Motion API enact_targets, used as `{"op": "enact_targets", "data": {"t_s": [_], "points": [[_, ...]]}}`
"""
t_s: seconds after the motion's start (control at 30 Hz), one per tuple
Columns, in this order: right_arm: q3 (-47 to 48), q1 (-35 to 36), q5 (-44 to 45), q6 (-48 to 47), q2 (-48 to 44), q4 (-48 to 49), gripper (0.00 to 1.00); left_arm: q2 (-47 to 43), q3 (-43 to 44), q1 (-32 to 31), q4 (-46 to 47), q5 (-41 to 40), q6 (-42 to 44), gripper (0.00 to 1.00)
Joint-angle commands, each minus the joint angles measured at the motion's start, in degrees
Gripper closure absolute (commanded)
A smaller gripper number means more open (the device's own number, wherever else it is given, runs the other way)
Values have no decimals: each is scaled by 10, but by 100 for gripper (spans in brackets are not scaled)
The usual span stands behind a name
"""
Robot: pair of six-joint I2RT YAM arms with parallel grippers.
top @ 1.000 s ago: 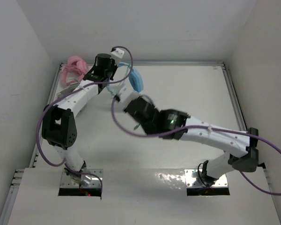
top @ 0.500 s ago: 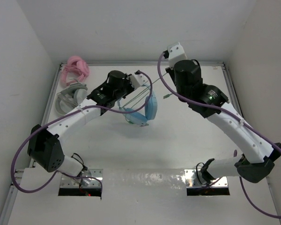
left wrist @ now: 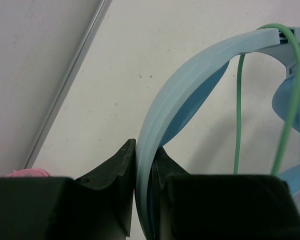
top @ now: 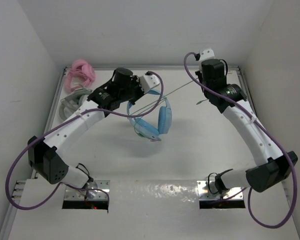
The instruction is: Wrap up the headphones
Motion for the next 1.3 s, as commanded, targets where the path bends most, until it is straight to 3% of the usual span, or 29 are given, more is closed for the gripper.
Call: {"op": "enact_targets", "data": {"t_s": [0.0,0.47,0.83,1.07,1.27], "points": [[-2,-38,3,42,13,45,100,-32,42,2,-80,28,-2,100],[-116,-49,-72,99,32,123,100,-33,180,2,-214,153,-36,100],[-231,-49,-75,124,2,201,100,-32,200,2,-198,97,-62,100],[-242,-50,-79,123,-7,211,100,-33,209,2,-200,99,-65,100],[-243,-46,-215,131,28,233,99,-34,249,2,-220,189,-95,100]]}}
